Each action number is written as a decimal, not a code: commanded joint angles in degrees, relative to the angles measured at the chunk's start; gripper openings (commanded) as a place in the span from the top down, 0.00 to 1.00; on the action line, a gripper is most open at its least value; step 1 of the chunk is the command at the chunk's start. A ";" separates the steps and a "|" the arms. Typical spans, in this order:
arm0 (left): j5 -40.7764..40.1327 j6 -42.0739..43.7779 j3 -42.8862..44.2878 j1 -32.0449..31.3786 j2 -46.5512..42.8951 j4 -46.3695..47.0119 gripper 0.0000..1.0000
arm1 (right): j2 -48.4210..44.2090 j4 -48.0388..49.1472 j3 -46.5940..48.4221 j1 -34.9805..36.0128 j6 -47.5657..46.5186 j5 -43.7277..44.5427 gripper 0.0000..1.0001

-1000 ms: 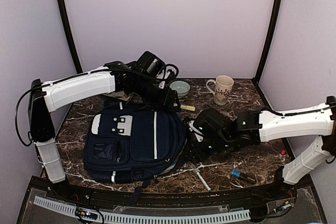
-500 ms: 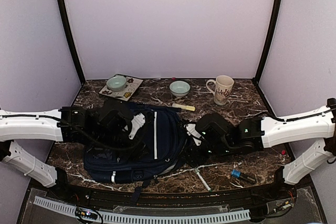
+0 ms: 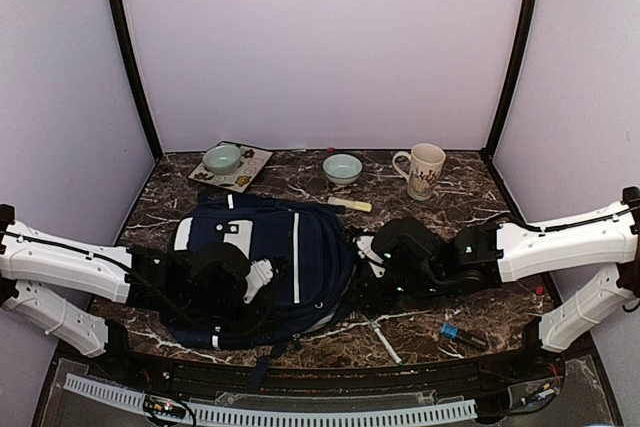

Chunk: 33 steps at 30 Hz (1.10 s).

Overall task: Pack the student bag
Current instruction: Pick up the largest pocket of the bag from the student bag.

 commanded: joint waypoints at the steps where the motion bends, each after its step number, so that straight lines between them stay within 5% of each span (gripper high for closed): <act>1: 3.03 2.68 -1.28 -0.48 0.61 3.99 0.49 | 0.01 -0.71 1.02 0.58 1.58 2.27 0.23; 14: 1.42 2.51 -0.22 -6.17 7.58 1.06 0.47 | 0.10 -1.90 0.42 0.70 3.22 4.17 0.22; 33: -13.99 10.06 4.34 -11.13 13.28 -3.73 0.50 | -0.48 -4.62 -0.33 0.91 5.48 5.02 0.22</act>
